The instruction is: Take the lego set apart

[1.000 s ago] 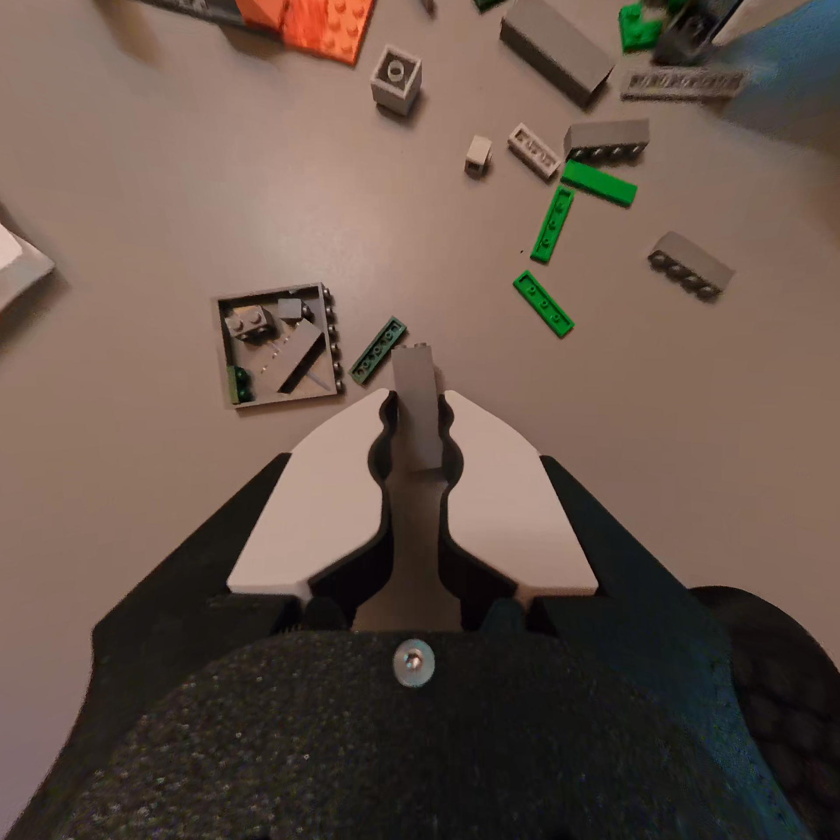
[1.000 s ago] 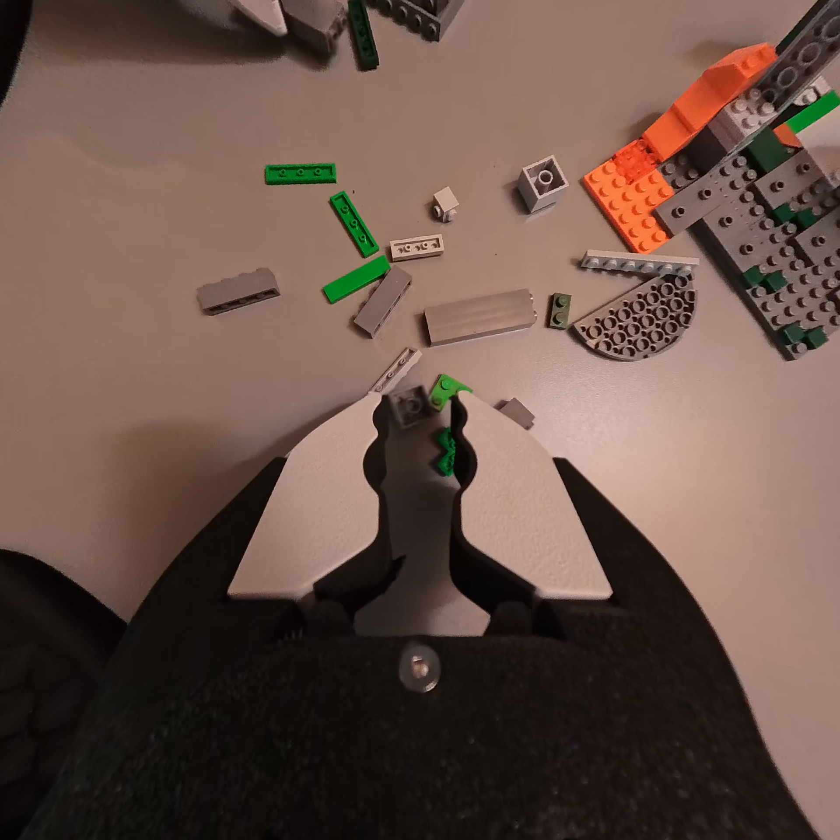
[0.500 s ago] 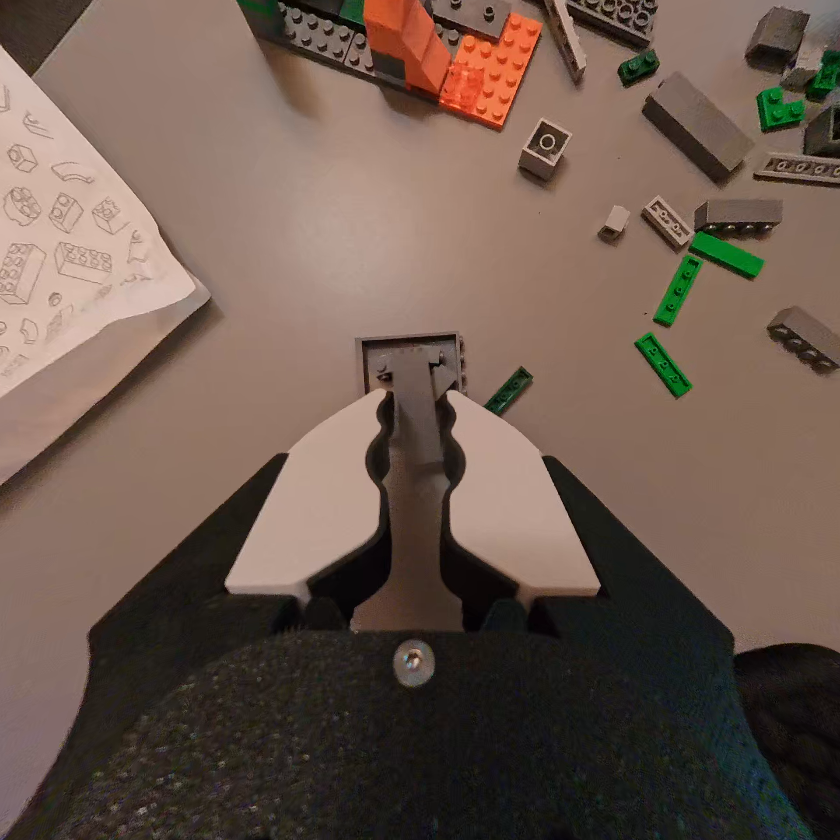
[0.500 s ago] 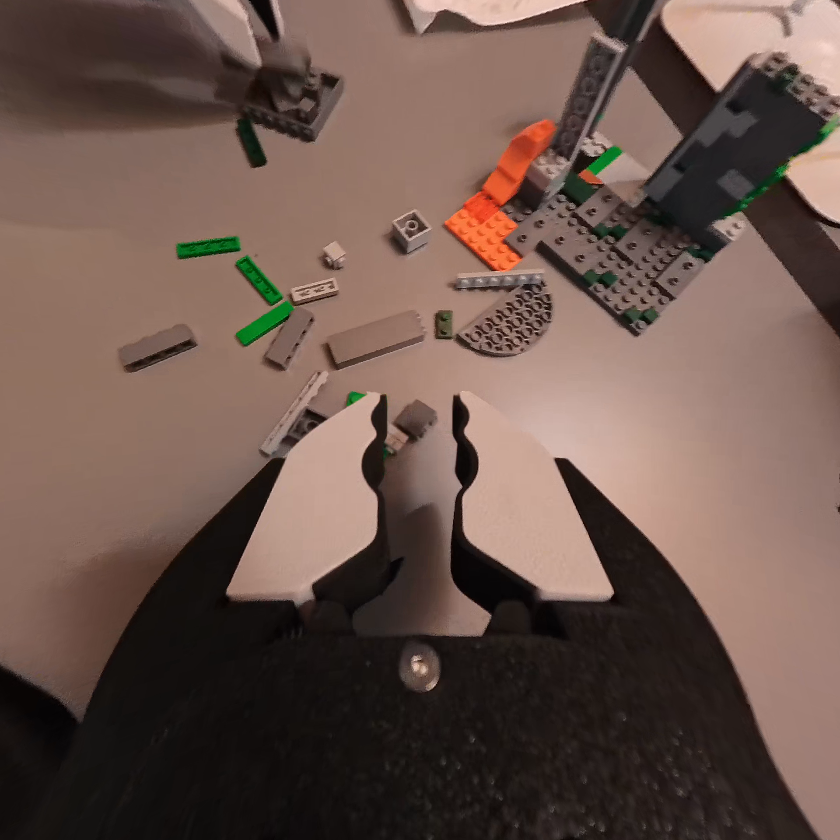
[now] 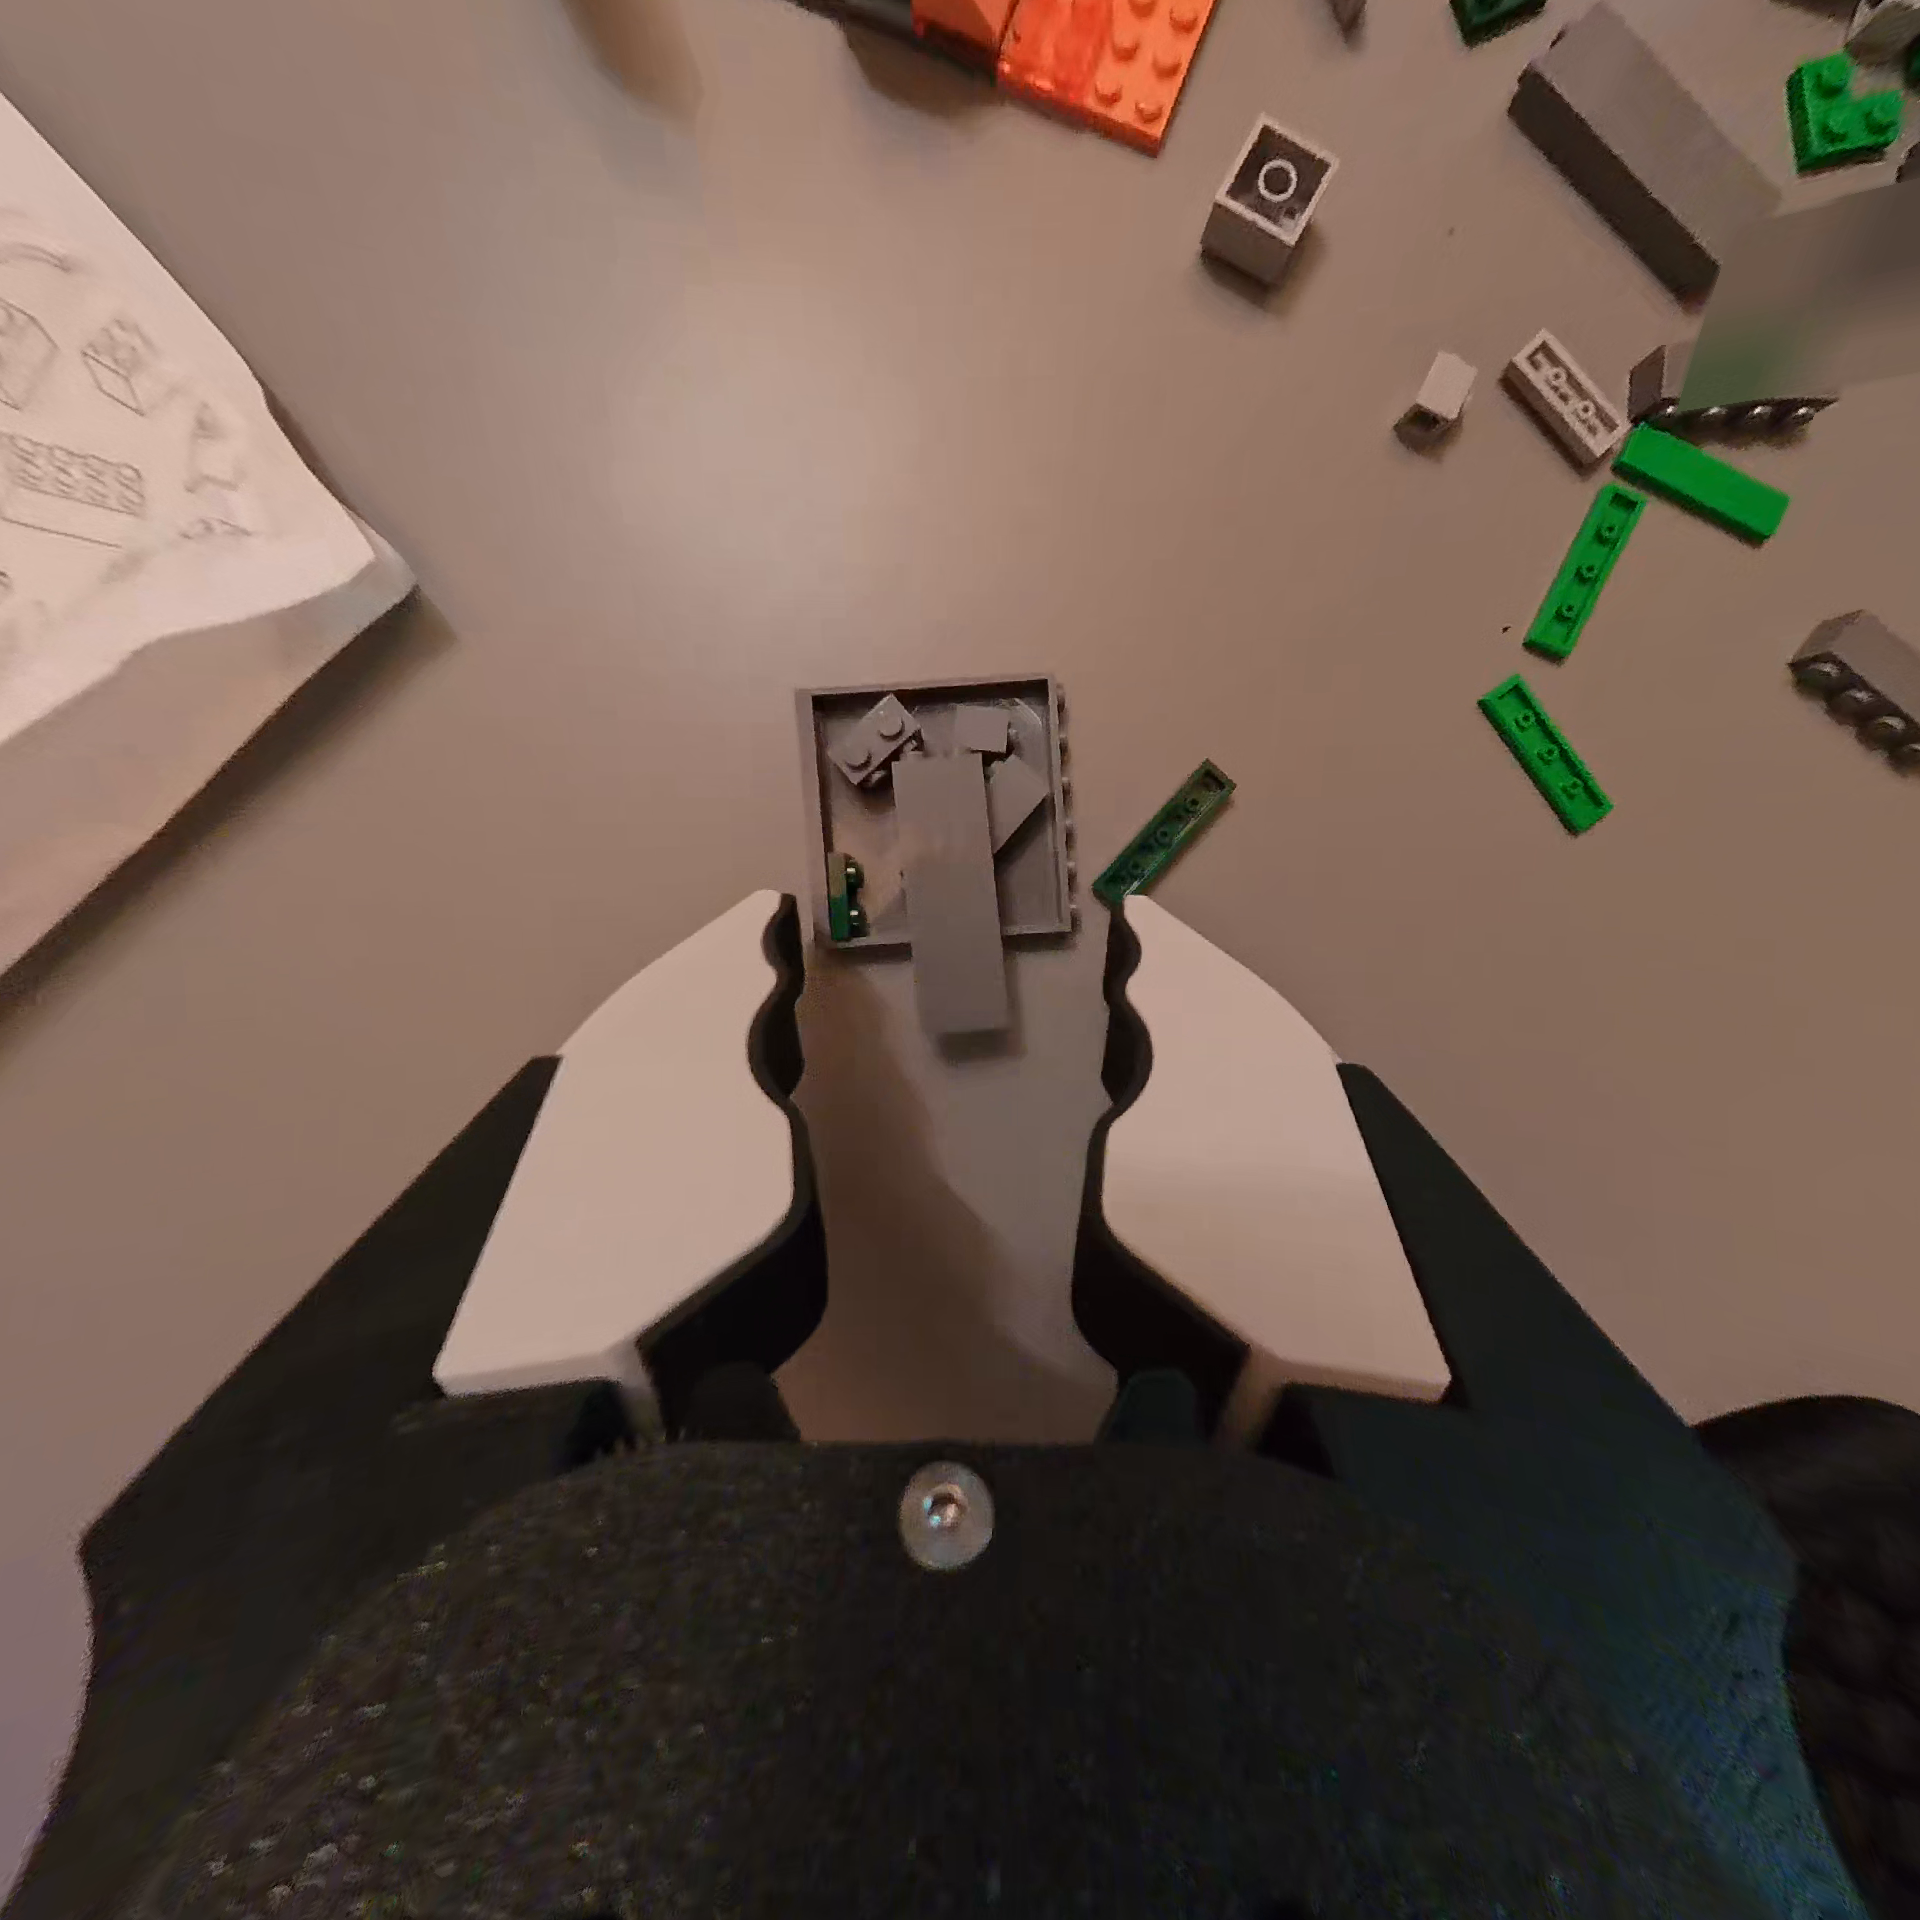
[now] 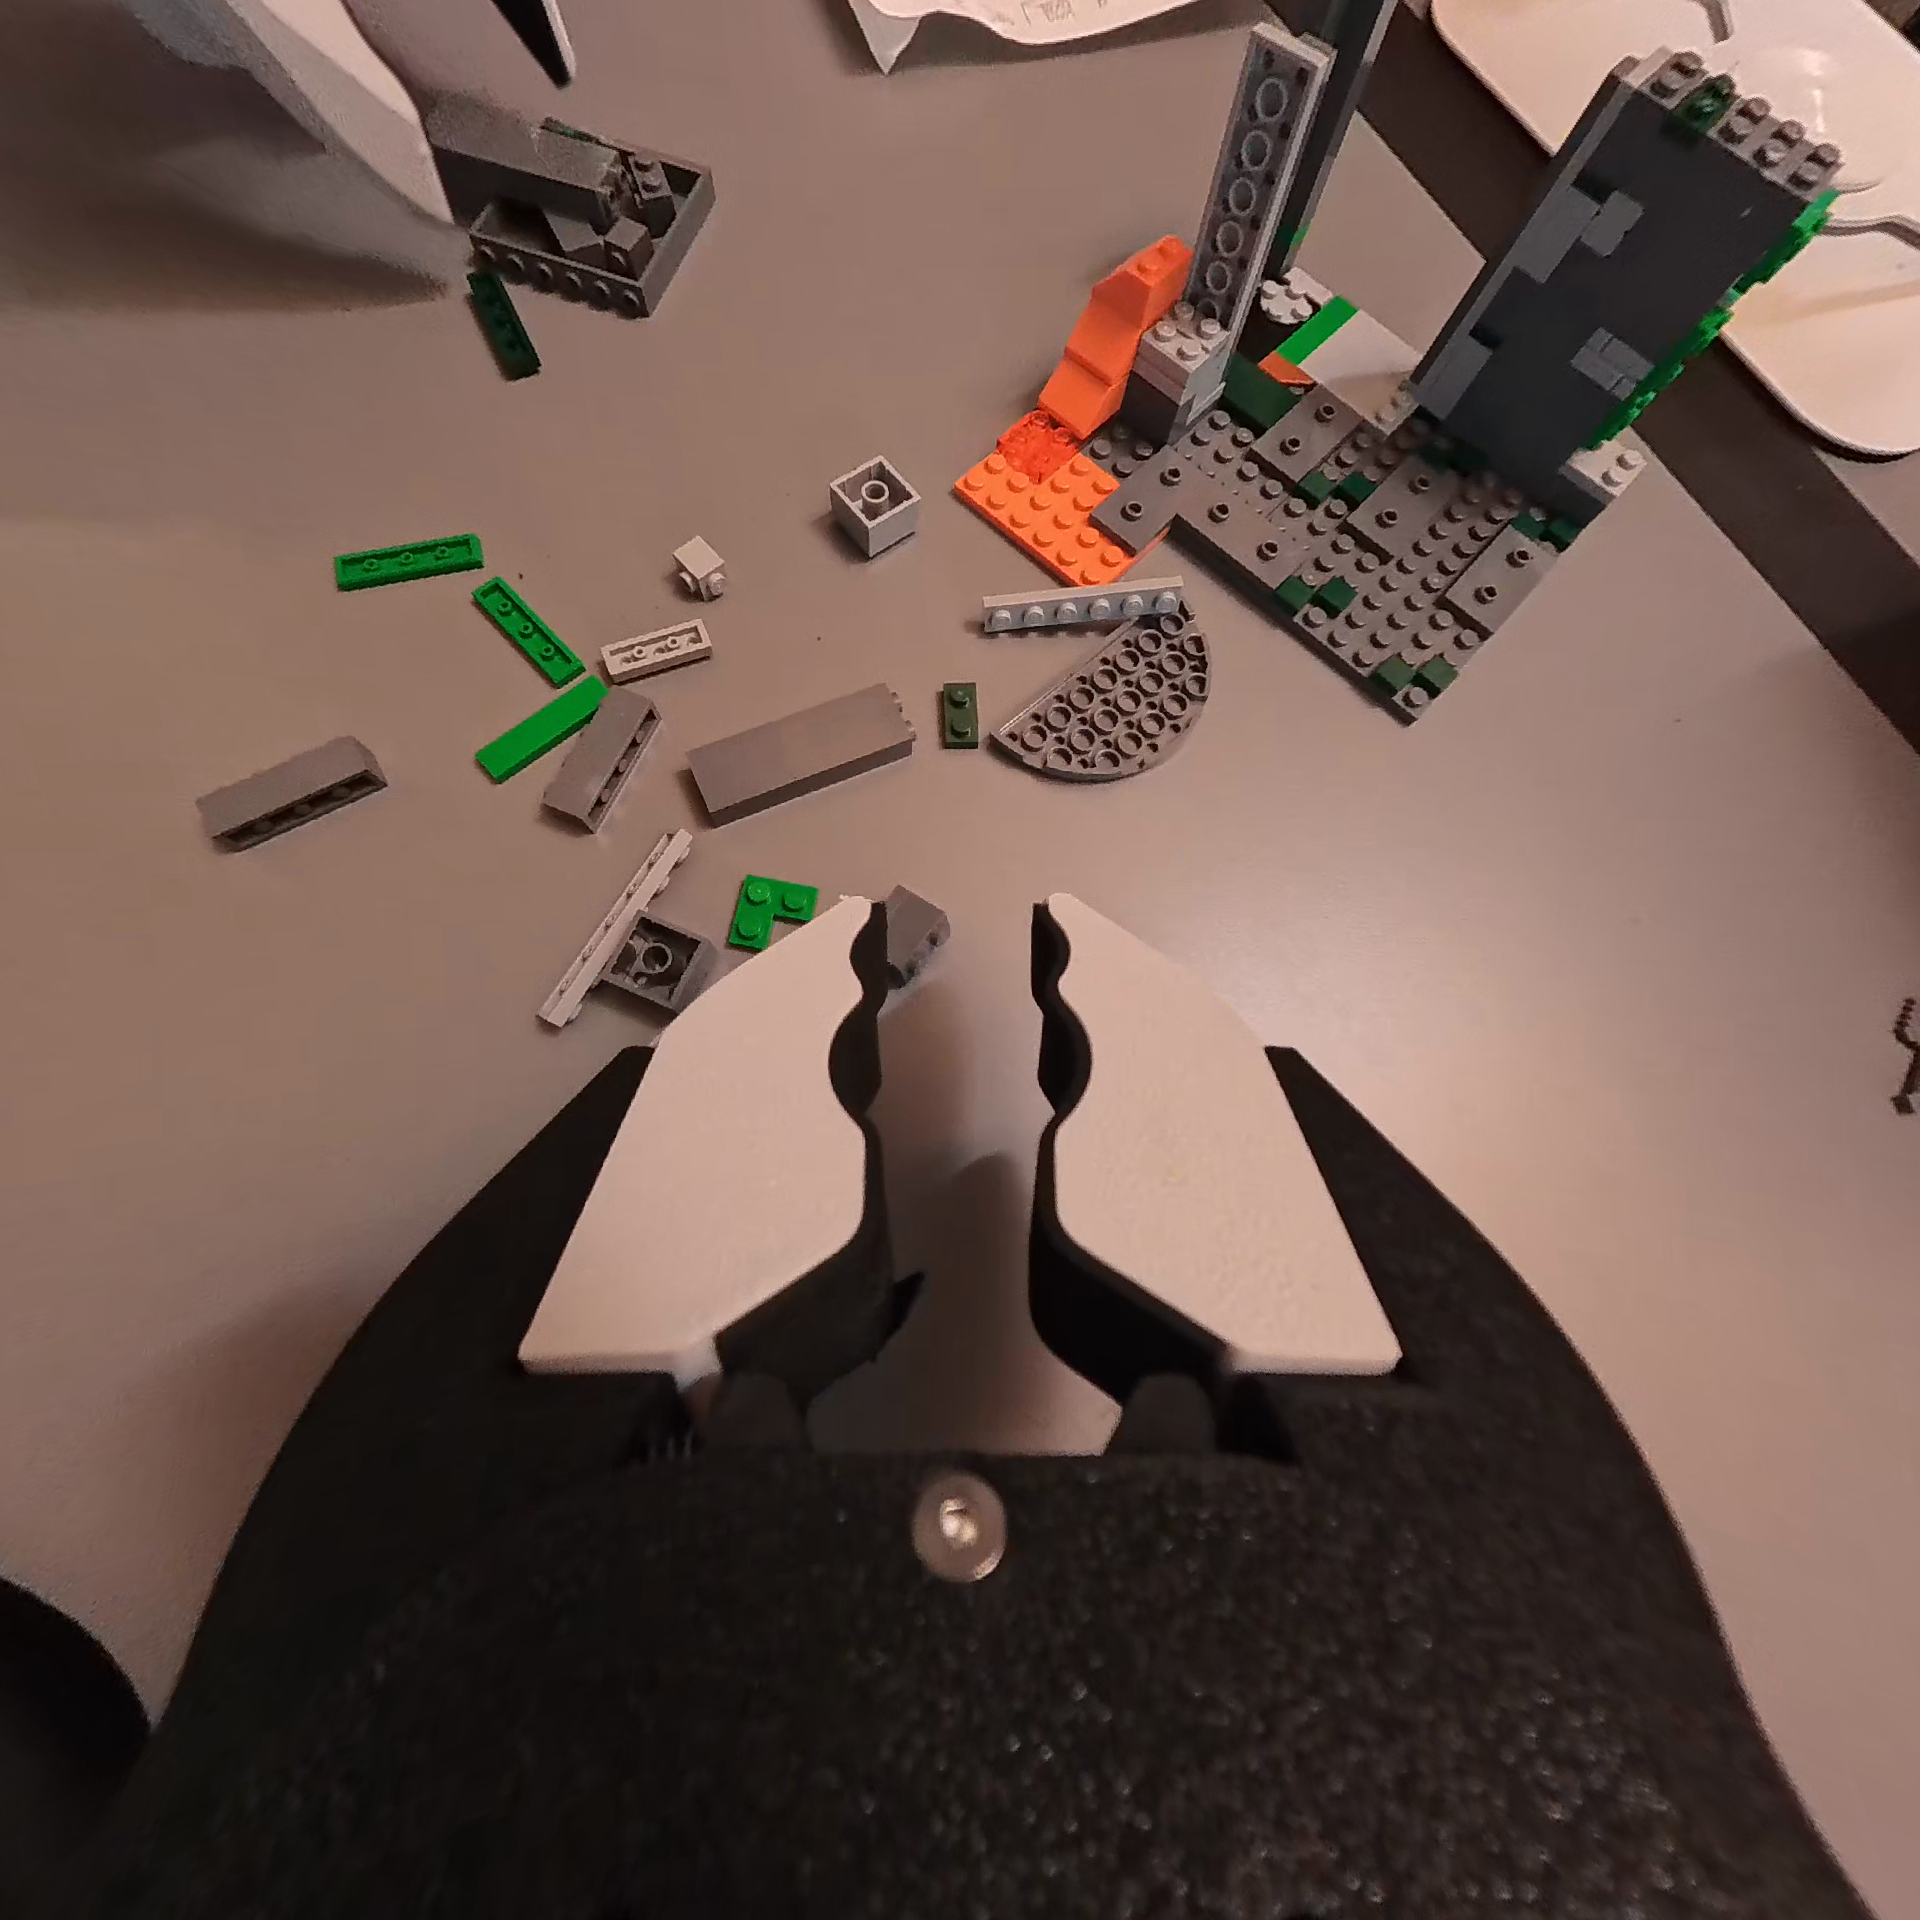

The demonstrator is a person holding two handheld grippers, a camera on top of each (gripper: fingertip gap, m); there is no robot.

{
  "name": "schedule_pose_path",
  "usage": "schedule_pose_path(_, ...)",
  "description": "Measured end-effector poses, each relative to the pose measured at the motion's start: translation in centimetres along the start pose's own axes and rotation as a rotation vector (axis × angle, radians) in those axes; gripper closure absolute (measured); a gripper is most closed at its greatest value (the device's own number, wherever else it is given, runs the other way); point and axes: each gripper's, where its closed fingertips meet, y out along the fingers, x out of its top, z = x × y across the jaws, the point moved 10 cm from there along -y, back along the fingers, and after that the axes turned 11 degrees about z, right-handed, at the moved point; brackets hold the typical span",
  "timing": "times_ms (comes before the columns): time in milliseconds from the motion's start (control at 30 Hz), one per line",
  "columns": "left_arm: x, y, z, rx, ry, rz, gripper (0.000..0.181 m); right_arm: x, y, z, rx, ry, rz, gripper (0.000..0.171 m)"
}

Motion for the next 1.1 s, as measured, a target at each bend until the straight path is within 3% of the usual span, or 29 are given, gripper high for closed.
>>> schedule_pose_path(267, 0.8, 1.5, 1.1, -0.034, -0.042, -0.017, 0.130, 0.0, 0.0, 0.1, 0.002, -0.008, 0.004, 0.145)
schedule_pose_path(567, 0.7, 0.9, 1.2, -0.027, -0.025, -0.027, 0.130, -0.2, -0.1, -0.1, -0.001, 0.002, -0.002, 0.146)
schedule_pose_path(867, -3.9, -7.9, 3.3, 0.080, -0.112, -0.095, 0.130, 0.0, 0.4, 0.1, 0.009, -0.011, 0.010, 0.146)
schedule_pose_path(1100, -13.0, -15.5, 8.1, 0.276, -0.373, -0.141, 0.130, 0.1, 0.3, 0.1, 0.005, -0.010, 0.002, 0.146)
